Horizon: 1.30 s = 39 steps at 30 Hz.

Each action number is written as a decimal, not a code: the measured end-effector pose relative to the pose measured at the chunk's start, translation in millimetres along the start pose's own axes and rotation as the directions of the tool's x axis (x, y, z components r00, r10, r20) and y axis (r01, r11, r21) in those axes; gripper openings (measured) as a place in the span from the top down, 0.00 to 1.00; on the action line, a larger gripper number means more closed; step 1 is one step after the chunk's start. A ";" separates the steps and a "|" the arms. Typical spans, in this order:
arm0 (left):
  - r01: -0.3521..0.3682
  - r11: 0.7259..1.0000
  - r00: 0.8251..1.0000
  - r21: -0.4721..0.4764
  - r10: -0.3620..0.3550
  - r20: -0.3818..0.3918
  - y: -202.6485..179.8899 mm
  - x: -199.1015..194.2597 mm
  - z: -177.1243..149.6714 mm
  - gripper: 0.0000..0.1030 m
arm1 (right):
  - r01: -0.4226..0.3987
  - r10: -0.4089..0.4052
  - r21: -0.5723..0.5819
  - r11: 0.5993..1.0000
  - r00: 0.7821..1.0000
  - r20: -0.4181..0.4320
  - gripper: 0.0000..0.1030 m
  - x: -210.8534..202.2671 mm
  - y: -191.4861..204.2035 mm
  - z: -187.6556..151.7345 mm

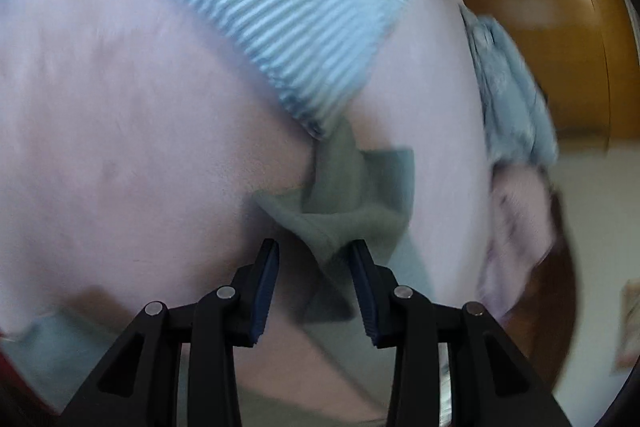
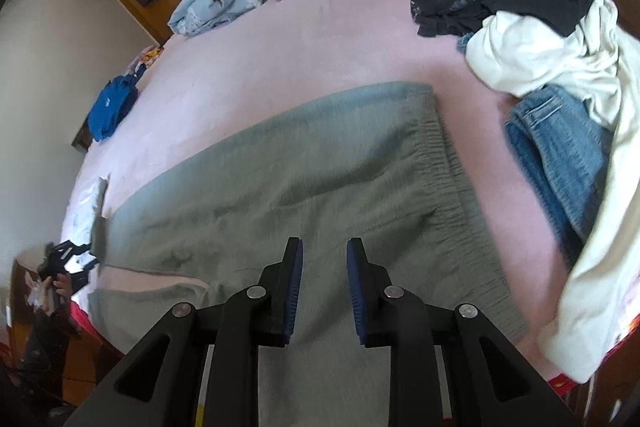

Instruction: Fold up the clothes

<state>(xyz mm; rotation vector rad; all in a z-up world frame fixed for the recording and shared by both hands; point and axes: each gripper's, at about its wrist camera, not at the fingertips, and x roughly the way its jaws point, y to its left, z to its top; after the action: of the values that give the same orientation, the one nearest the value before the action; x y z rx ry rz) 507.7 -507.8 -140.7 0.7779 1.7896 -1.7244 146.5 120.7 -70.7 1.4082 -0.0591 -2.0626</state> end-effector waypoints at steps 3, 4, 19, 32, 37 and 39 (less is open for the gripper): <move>-0.033 0.999 0.996 0.036 0.030 0.083 -9.4 -3.3 3.7 0.70 | -0.006 0.006 -0.005 1.000 1.000 -0.005 0.77 0.8 5.9 -2.7; -0.053 0.995 0.992 0.080 0.044 0.115 -16.8 -7.8 2.6 0.70 | -0.001 0.001 -0.012 1.000 1.000 -0.011 0.76 1.0 7.2 -3.4; -0.304 0.909 0.937 0.287 0.230 0.264 -5.0 -63.0 -15.8 0.85 | 0.036 -0.034 0.076 0.996 0.999 -0.028 0.70 -9.1 -28.8 -15.6; -0.057 0.639 0.982 0.767 0.173 -0.071 -48.4 -46.1 -163.8 0.84 | 0.169 -0.157 0.202 0.965 0.985 -0.075 0.58 -58.7 -113.1 -69.6; 0.045 0.555 0.966 0.831 0.187 -0.177 -59.3 -33.7 -207.7 0.84 | 0.071 -0.047 0.283 0.956 0.995 -0.091 0.54 -40.9 -127.6 -79.7; 0.070 0.543 0.963 0.837 0.182 -0.198 -61.7 -34.8 -216.4 0.84 | 0.055 -0.027 0.302 0.952 0.995 -0.096 0.53 -30.2 -132.3 -80.0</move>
<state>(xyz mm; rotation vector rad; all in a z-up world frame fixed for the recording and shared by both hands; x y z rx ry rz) 490.8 -294.3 -63.4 1.4904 0.9161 -2.5461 159.1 266.4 -129.4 1.6984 -0.3260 -2.0854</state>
